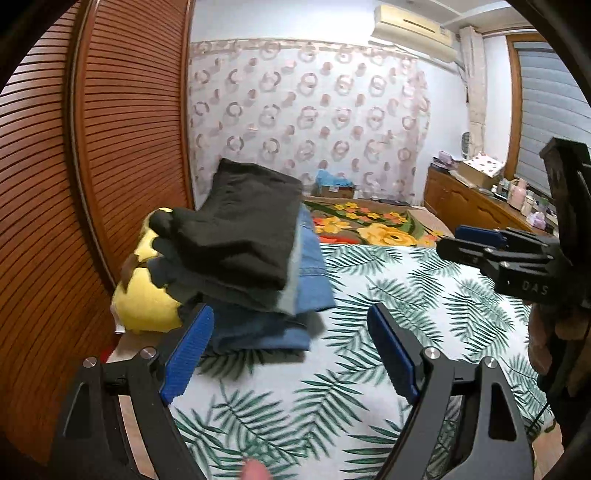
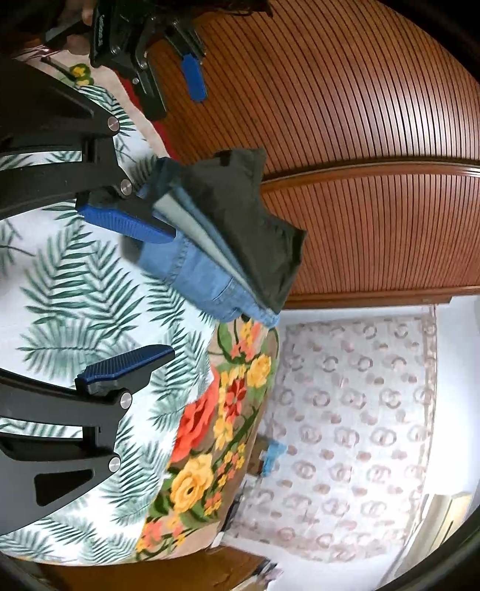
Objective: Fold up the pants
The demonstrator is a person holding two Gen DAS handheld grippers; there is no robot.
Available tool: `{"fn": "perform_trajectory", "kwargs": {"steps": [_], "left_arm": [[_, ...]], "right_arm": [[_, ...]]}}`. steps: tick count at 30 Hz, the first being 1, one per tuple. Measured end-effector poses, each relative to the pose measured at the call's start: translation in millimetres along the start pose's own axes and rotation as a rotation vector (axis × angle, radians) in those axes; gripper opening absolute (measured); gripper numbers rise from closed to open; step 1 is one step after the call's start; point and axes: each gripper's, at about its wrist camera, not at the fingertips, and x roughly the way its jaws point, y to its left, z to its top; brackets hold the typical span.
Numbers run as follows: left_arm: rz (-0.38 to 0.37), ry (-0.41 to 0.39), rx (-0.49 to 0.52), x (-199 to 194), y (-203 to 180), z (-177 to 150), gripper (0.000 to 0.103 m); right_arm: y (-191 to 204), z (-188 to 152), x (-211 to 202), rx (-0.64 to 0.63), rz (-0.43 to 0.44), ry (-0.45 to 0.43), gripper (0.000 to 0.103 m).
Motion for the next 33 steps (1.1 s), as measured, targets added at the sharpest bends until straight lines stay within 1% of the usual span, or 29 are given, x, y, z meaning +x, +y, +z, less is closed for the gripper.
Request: {"fn": "perform_trajectory", "kwargs": {"steps": [2,6,11,18,20,25,33], "left_arm": [[-0.028,0.009,0.002,-0.4,-8.3,-2.8,0.086],[-0.051,0.014,-0.005,-5.3,-22.9,-8.3,0.086],[-0.06,-0.004,0.018,-15.8,-39.0,-12.2,0.086],[-0.087,0.006,0.05,-24.1,-59.6,-18.7,0.086],[-0.095,0.012,0.056,-25.7,-65.4,-19.7,0.086],[-0.097,0.021,0.062,-25.7,-79.0,-20.5,0.086],[-0.126,0.001,0.092,-40.0,-101.8,-14.8,0.086]], "right_arm": [[0.3,-11.4,-14.8,0.014,-0.019,-0.003,0.059],[1.7,-30.8,-40.9,0.045,-0.072,0.0,0.059],[9.6,-48.7,-71.8,0.083,-0.119,-0.011,0.059],[26.2,-61.7,-104.1,0.112,-0.187,-0.031,0.061],[27.3,-64.7,-110.4,0.126,-0.193,-0.038,0.061],[37.3,-67.0,-128.0,0.137,-0.236,-0.049,0.061],[44.0,-74.3,-152.6,0.174,-0.28,-0.084,0.061]]}}
